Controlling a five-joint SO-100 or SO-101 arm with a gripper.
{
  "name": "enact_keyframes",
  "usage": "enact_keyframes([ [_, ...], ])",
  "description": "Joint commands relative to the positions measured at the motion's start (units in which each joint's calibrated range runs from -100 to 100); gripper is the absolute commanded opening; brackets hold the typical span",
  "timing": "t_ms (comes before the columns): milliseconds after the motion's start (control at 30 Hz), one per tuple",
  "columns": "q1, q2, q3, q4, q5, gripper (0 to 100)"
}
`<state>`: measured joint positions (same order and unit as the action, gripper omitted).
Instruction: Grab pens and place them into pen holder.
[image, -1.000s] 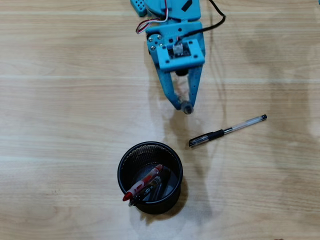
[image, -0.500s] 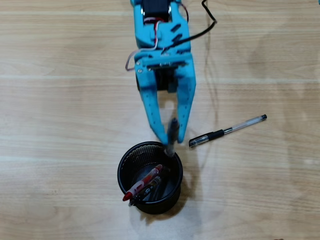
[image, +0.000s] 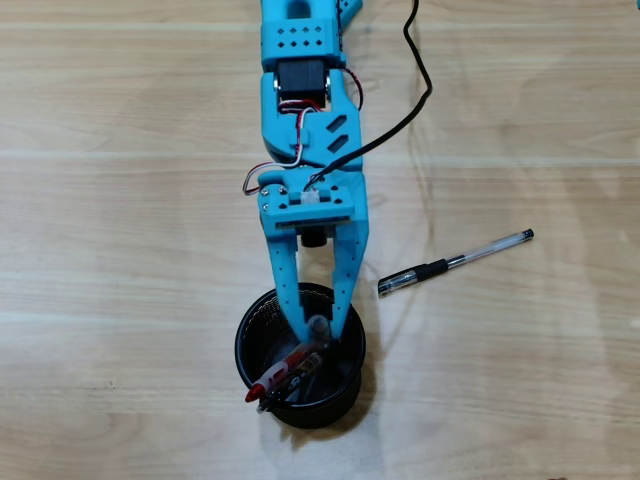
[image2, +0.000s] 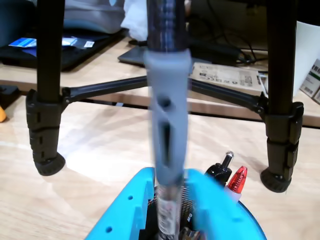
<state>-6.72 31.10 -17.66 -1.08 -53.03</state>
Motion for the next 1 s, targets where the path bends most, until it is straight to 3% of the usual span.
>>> enact_keyframes([
  [0,-0.55,-1.33,-2.79,-0.33,0.41,15],
  [200,-3.11,-2.86,-2.61,2.13,1.67,13],
  [600,-12.99,-12.28,-3.34,33.29,1.25,4],
  [767,-18.39,-12.45,-3.34,40.49,-4.61,4],
  [967,-22.23,-10.59,-1.62,41.58,-14.3,2],
])
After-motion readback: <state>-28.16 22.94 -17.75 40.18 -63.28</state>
